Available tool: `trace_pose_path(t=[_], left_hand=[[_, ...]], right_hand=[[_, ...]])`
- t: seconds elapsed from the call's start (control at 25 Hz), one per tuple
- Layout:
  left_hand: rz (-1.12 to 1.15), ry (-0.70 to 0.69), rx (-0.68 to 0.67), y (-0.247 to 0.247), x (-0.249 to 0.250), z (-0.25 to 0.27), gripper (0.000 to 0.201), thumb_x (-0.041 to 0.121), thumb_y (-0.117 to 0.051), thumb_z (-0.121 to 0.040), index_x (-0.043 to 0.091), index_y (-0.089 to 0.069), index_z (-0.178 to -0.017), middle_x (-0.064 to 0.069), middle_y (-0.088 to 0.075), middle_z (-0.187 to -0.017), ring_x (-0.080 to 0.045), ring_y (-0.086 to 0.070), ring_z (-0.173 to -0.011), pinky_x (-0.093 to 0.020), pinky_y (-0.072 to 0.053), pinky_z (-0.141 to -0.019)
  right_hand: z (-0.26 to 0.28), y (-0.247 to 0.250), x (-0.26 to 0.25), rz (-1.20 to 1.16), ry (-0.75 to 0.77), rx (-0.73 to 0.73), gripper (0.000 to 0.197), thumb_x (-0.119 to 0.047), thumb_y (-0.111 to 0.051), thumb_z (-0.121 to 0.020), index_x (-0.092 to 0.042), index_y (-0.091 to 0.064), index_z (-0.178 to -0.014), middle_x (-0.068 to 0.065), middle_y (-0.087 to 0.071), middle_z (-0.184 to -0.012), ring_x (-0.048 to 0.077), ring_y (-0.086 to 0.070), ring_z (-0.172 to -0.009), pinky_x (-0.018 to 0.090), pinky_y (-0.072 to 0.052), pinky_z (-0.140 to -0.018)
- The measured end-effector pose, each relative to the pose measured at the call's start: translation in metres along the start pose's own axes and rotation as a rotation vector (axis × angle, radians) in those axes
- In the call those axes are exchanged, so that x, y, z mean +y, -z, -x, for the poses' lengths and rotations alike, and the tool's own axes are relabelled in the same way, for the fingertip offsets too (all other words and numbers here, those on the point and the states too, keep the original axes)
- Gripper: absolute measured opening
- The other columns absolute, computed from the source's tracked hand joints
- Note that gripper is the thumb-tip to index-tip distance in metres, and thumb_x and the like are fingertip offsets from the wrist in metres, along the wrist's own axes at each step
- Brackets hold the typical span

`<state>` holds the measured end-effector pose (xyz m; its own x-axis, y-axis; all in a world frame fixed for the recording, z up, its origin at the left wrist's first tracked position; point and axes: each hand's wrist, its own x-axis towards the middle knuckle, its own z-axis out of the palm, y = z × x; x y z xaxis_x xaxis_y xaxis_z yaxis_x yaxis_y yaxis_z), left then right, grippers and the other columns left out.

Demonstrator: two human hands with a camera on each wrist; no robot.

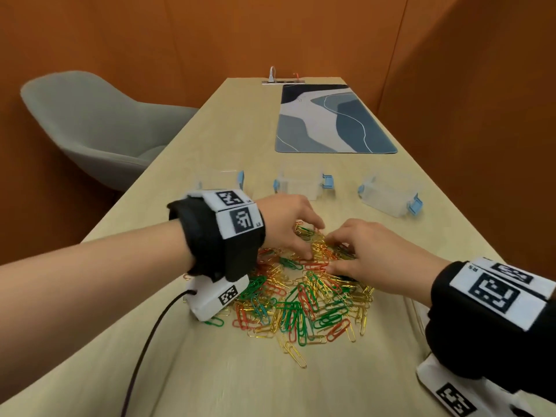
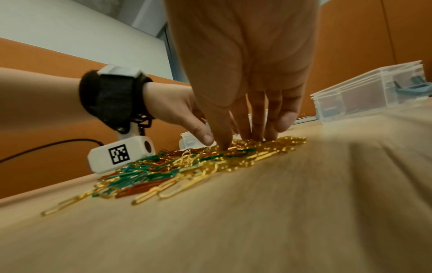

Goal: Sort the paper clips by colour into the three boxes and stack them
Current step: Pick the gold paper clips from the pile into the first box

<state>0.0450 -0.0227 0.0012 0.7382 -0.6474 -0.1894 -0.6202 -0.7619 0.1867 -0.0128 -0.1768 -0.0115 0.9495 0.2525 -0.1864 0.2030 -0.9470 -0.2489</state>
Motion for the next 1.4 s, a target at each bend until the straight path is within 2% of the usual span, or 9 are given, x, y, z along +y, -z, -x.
trace_pose_path(t=[0.08,0.2,0.4,0.52,0.68,0.88,1.08,1.28,1.4], left_hand=[[-0.058,-0.013,-0.072,0.0,0.001,-0.007,0.052,0.04,-0.071,-0.077,0.03,-0.057,-0.126,0.005,-0.052,-0.125,-0.002,-0.038,-0.077,-0.018,-0.029,-0.072],[-0.006,-0.025,-0.027,-0.005,0.003,-0.004,0.032,0.032,-0.072,-0.077,0.024,-0.068,-0.108,0.006,-0.063,-0.105,0.001,-0.044,-0.064,-0.005,-0.031,-0.055],[0.104,0.026,0.008,-0.004,0.001,0.006,0.012,0.027,-0.068,-0.082,0.019,-0.07,-0.091,0.011,-0.058,-0.073,-0.002,-0.048,-0.064,-0.01,-0.037,-0.059],[0.465,0.146,0.028,0.004,-0.009,0.015,0.005,0.021,-0.07,-0.08,0.019,-0.069,-0.085,0.013,-0.059,-0.063,0.003,-0.054,-0.053,-0.01,-0.044,-0.058],[1.119,0.285,-0.104,0.001,-0.015,0.029,0.011,0.001,-0.057,-0.085,0.007,-0.065,-0.09,0.002,-0.062,-0.063,-0.004,-0.057,-0.055,-0.013,-0.052,-0.057],[1.543,0.413,-0.197,0.0,-0.013,0.035,0.021,0.008,-0.041,-0.094,0.005,-0.06,-0.085,-0.003,-0.06,-0.065,-0.01,-0.061,-0.053,-0.018,-0.054,-0.051],[1.564,0.492,-0.249,-0.002,-0.009,0.035,0.034,0.029,-0.04,-0.096,0.005,-0.062,-0.086,-0.006,-0.062,-0.067,-0.011,-0.061,-0.05,-0.018,-0.053,-0.049],[1.522,0.512,-0.239,-0.005,-0.002,0.032,0.04,0.035,-0.038,-0.097,0.004,-0.061,-0.089,-0.007,-0.062,-0.069,-0.011,-0.059,-0.051,-0.017,-0.053,-0.049],[1.602,0.445,-0.305,-0.007,0.008,0.028,0.043,0.038,-0.033,-0.098,0.005,-0.059,-0.093,-0.008,-0.061,-0.068,-0.013,-0.06,-0.051,-0.018,-0.053,-0.049]], right_hand=[[0.001,0.0,0.0,-0.036,-0.007,0.013,0.04,-0.035,-0.065,-0.084,-0.025,-0.058,-0.122,-0.002,-0.055,-0.115,0.013,-0.05,-0.1,0.022,-0.039,-0.082],[0.001,-0.002,0.0,-0.123,-0.039,0.026,0.022,-0.025,-0.069,-0.082,-0.023,-0.066,-0.103,-0.004,-0.06,-0.096,0.01,-0.053,-0.085,0.02,-0.041,-0.072],[0.001,0.001,0.005,-0.191,-0.058,0.063,0.007,-0.018,-0.069,-0.082,-0.021,-0.071,-0.088,-0.002,-0.065,-0.081,0.012,-0.06,-0.077,0.018,-0.043,-0.064],[0.004,0.001,0.011,-0.291,-0.064,0.125,0.007,-0.018,-0.069,-0.082,-0.022,-0.072,-0.087,-0.003,-0.069,-0.082,0.004,-0.059,-0.071,0.01,-0.042,-0.06],[0.009,0.002,0.015,-0.389,-0.056,0.138,0.012,-0.017,-0.068,-0.082,-0.028,-0.067,-0.077,-0.01,-0.068,-0.075,-0.002,-0.057,-0.064,0.002,-0.041,-0.053],[0.013,0.009,0.017,-0.464,-0.045,0.163,0.01,-0.02,-0.066,-0.084,-0.03,-0.07,-0.081,-0.012,-0.069,-0.075,0.002,-0.061,-0.069,0.009,-0.045,-0.06],[0.016,0.013,0.015,-0.562,-0.021,0.179,0.011,-0.018,-0.068,-0.082,-0.028,-0.073,-0.083,-0.012,-0.07,-0.069,-0.005,-0.061,-0.058,0.006,-0.048,-0.056],[0.018,0.016,0.0,-0.691,0.059,0.265,0.011,-0.017,-0.072,-0.078,-0.027,-0.075,-0.081,-0.002,-0.072,-0.068,0.008,-0.066,-0.066,0.021,-0.055,-0.069],[0.018,0.014,-0.016,-0.678,0.167,0.239,0.016,-0.017,-0.075,-0.074,-0.03,-0.073,-0.082,-0.011,-0.072,-0.072,0.0,-0.066,-0.07,0.01,-0.049,-0.068]])
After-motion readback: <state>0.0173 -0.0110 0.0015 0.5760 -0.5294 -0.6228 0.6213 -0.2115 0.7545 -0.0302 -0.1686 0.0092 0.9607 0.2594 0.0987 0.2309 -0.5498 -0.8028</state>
